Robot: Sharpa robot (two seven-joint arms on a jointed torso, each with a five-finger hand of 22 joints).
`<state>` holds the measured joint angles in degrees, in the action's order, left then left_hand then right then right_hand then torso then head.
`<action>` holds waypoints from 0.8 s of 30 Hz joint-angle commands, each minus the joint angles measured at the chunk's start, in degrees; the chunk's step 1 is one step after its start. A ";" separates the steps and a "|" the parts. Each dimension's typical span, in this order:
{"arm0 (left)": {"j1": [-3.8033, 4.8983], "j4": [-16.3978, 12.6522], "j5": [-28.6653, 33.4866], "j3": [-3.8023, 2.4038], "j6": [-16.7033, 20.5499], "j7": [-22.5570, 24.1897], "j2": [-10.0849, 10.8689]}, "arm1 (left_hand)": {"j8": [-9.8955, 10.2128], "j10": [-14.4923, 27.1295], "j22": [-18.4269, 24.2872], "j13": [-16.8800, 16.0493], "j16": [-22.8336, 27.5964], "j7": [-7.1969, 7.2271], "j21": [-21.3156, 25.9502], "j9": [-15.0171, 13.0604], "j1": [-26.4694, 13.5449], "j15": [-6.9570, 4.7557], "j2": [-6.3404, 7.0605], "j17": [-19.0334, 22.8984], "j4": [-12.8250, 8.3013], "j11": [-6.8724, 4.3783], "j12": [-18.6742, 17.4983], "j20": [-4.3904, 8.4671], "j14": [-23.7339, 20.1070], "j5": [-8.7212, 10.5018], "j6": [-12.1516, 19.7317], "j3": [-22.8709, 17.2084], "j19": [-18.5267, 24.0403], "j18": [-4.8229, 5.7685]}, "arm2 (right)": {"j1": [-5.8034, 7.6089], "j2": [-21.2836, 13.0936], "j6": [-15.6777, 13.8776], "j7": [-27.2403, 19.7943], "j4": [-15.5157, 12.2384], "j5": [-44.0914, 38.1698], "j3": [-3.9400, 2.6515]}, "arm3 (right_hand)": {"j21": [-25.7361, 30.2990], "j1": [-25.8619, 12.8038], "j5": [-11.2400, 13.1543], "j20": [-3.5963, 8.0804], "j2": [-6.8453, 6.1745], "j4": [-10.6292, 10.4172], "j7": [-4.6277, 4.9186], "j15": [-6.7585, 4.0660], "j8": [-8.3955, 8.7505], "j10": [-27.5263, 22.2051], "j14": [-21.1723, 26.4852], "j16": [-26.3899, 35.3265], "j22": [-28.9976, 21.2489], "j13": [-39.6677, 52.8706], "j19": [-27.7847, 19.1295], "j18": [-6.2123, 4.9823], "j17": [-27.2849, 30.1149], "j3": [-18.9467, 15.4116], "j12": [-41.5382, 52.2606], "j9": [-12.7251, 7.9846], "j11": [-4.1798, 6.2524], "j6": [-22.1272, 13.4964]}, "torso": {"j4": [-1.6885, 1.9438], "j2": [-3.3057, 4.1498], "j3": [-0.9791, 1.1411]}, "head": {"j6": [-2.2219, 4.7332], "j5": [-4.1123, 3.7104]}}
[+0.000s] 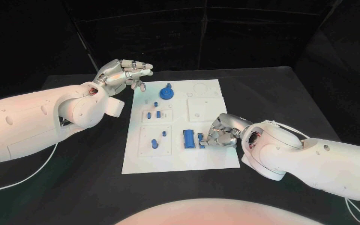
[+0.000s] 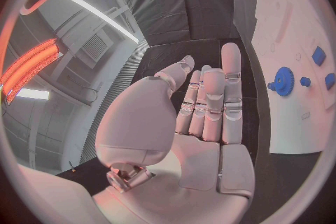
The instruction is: Assemble the parts on the task board
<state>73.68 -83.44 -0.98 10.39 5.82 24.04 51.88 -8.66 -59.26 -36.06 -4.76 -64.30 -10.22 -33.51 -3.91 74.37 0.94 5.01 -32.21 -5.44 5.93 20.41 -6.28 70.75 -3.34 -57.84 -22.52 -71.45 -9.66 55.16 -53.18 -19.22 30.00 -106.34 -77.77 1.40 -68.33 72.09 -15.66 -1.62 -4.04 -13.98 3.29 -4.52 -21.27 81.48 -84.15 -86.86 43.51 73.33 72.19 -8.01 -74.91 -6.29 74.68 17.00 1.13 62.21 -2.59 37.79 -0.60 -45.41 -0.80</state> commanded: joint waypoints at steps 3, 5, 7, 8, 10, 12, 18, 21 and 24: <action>0.10 -0.12 -0.07 -0.04 -0.48 0.19 0.02 | -0.28 0.38 0.06 -0.10 0.02 -0.03 0.28 -0.02 -0.51 0.09 -0.04 0.04 -0.10 0.11 0.33 -0.23 -0.19 -0.26 0.44 0.38 -0.32 -0.75 | 0.06 -0.72 2.48 -1.90 -0.56 -0.45 -0.01 | 0.32 0.22 0.38 -0.02 0.02 -0.06 -0.12 -0.18 -0.25 0.22 -4.51 0.13 0.05 0.08 -0.19 0.22 -8.48 -0.41 -0.14 0.11 -0.04 -0.39 | -0.03 -0.04 -0.07 | -0.03 -0.03; 0.10 -0.11 -0.07 -0.04 -0.49 0.18 0.00 | -0.28 0.38 0.06 -0.10 0.02 -0.03 0.28 -0.02 -0.51 0.09 -0.04 0.04 -0.10 0.11 0.33 -0.23 -0.19 -0.26 0.44 0.38 -0.32 -0.75 | 0.06 -0.82 2.81 -1.79 -0.46 -0.64 -0.01 | 0.31 0.20 0.43 -0.02 0.11 -0.09 -0.12 -0.18 -0.26 0.22 -4.52 0.11 0.07 0.09 -0.18 0.23 -8.51 -0.44 -0.13 0.14 -0.04 -0.38 | 0.00 -0.01 -0.03 | 0.02 -0.06; 0.10 -0.10 -0.07 -0.04 -0.48 0.18 -0.01 | -0.28 0.38 0.06 -0.10 0.02 -0.03 0.28 -0.02 -0.51 0.09 -0.04 0.04 -0.10 0.11 0.33 -0.23 -0.19 -0.26 0.44 0.38 -0.32 -0.75 | 0.06 -0.83 3.12 -1.67 -0.28 -0.75 0.00 | 0.30 0.19 0.48 -0.02 0.24 -0.12 -0.13 -0.18 -0.27 0.23 -4.52 0.11 0.09 0.09 -0.17 0.23 -8.52 -0.46 -0.12 0.17 -0.03 -0.36 | 0.04 0.01 -0.02 | 0.04 -0.09; 0.10 -0.11 -0.07 -0.04 -0.47 0.18 -0.01 | -0.28 0.38 0.06 -0.10 0.02 -0.03 0.28 -0.02 -0.51 0.09 -0.04 0.04 -0.10 0.11 0.33 -0.23 -0.19 -0.26 0.44 0.38 -0.32 -0.75 | 0.06 -0.81 3.32 -1.59 -0.17 -0.80 0.00 | 0.30 0.21 0.49 -0.02 0.30 -0.12 -0.14 -0.18 -0.27 0.23 -4.52 0.12 0.09 0.09 -0.17 0.23 -8.51 -0.47 -0.13 0.19 -0.03 -0.36 | 0.06 0.02 -0.04 | 0.03 -0.09; 0.10 -0.11 -0.07 -0.04 -0.46 0.18 0.00 | -0.28 0.38 0.06 -0.10 0.02 -0.03 0.28 -0.02 -0.51 0.09 -0.04 0.04 -0.10 0.11 0.33 -0.23 -0.19 -0.26 0.44 0.38 -0.32 -0.75 | 0.06 -0.73 3.60 -1.48 0.01 -0.86 0.00 | 0.32 0.30 0.51 -0.03 0.44 -0.10 -0.15 -0.18 -0.28 0.23 -4.51 0.12 0.05 0.08 -0.19 0.22 -8.49 -0.47 -0.14 0.22 -0.02 -0.35 | 0.08 0.04 -0.04 | 0.00 -0.08; 0.10 -0.12 -0.07 -0.04 -0.45 0.18 0.02 | -0.28 0.38 0.06 -0.10 0.02 -0.03 0.28 -0.02 -0.51 0.09 -0.04 0.04 -0.10 0.11 0.33 -0.23 -0.19 -0.26 0.44 0.38 -0.32 -0.75 | 0.06 -0.54 3.84 -1.29 0.26 -0.91 0.00 | 0.32 0.43 0.48 -0.03 0.59 -0.04 -0.17 -0.19 -0.28 0.21 -4.52 0.12 0.07 0.04 -0.18 0.22 -8.50 -0.48 -0.17 0.27 0.00 -0.36 | 0.09 0.05 -0.05 | -0.04 -0.04; 0.12 -0.17 -0.07 -0.04 -0.41 0.17 0.04 | -0.28 0.38 0.06 -0.10 0.02 -0.03 0.28 -0.02 -0.51 0.09 -0.04 0.04 -0.10 0.11 0.33 -0.23 -0.19 -0.26 0.44 0.38 -0.32 -0.75 | 0.07 0.39 3.80 -0.16 1.06 -1.34 0.00 | 0.29 0.74 0.16 -0.02 1.24 0.03 -0.19 -0.21 -0.28 0.20 -4.53 0.10 0.13 0.04 -0.15 0.22 -8.54 -0.53 -0.19 0.42 0.02 -0.38 | 0.04 0.05 -0.09 | -0.12 -0.03; 0.13 -0.14 -0.07 -0.04 -0.43 0.19 -0.02 | -0.28 0.38 0.06 -0.10 0.02 -0.03 0.28 -0.02 -0.51 0.09 -0.04 0.04 -0.10 0.11 0.33 -0.23 -0.19 -0.26 0.44 0.38 -0.32 -0.75 | 0.07 1.15 3.89 0.29 1.45 -1.65 0.00 | 0.29 0.83 0.08 -0.01 1.44 0.05 -0.21 -0.22 -0.29 0.20 -4.53 0.11 0.14 0.04 -0.15 0.22 -8.54 -0.53 -0.20 0.47 0.03 -0.38 | 0.00 0.04 -0.01 | -0.10 0.02; 0.13 -0.13 -0.07 -0.04 -0.45 0.19 -0.05 | -0.28 0.38 0.06 -0.10 0.02 -0.03 0.28 -0.02 -0.51 0.09 -0.04 0.04 -0.10 0.11 0.33 -0.23 -0.19 -0.26 0.44 0.38 -0.32 -0.75 | 0.07 1.71 3.99 0.77 1.77 -2.01 0.00 | 0.29 1.06 -0.05 -0.01 1.67 0.16 -0.23 -0.23 -0.28 0.19 -4.52 0.11 0.14 0.02 -0.15 0.22 -8.53 -0.55 -0.22 0.53 0.05 -0.40 | 0.06 0.05 0.00 | -0.14 -0.05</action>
<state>73.71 -83.48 -0.98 10.39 5.83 24.00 51.87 -8.66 -59.26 -36.07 -4.80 -64.30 -10.23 -33.51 -3.91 74.37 0.94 5.01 -32.21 -5.44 5.94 20.41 -6.28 70.75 -3.34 -57.84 -22.52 -71.45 -9.66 55.18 -51.64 -16.00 29.92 -104.69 -78.80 1.40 -68.33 73.18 -15.41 -1.63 -2.95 -13.97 3.09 -4.52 -21.26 81.48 -84.15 -86.86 43.57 73.41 72.19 -8.01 -74.90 -6.59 74.70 17.47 1.12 62.02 -2.53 37.83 -0.64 -45.53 -0.79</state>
